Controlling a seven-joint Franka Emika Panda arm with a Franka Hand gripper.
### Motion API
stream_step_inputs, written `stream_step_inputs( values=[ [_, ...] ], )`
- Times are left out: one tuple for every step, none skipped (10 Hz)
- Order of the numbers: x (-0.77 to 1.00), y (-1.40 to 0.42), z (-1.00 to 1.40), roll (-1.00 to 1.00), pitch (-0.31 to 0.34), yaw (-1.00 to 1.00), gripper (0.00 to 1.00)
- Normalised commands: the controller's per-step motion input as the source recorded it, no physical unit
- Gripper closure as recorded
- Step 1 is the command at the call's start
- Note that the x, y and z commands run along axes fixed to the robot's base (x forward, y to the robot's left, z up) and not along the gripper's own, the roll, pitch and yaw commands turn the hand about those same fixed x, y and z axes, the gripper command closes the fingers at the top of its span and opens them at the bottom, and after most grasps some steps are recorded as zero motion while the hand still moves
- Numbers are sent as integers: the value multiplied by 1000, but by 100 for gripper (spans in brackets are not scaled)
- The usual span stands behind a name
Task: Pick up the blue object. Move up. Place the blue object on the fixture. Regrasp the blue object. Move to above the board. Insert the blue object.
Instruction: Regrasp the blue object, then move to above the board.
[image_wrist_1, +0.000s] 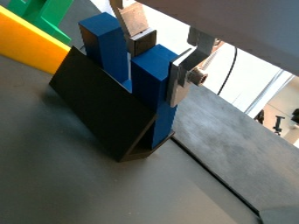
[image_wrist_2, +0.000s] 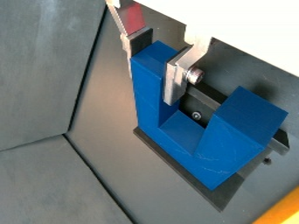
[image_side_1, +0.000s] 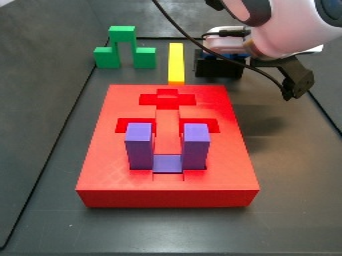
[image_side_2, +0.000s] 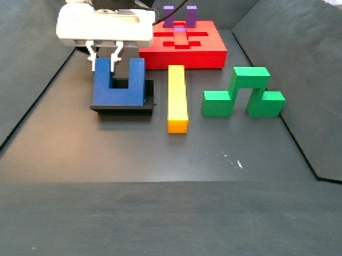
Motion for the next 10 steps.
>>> stream_step_inputs(
  values=[
    [0,0,0,0,0,0,100],
    [0,0,0,0,0,0,100],
    [0,0,0,0,0,0,100],
    [0,0,0,0,0,0,100],
    [0,0,0,0,0,0,100],
    [0,0,0,0,0,0,100],
    [0,0,0,0,0,0,100],
    [0,0,0,0,0,0,100],
    [0,0,1400,0,0,0,100],
    [7,-19,1400,-13,-35,-84,100]
  ],
)
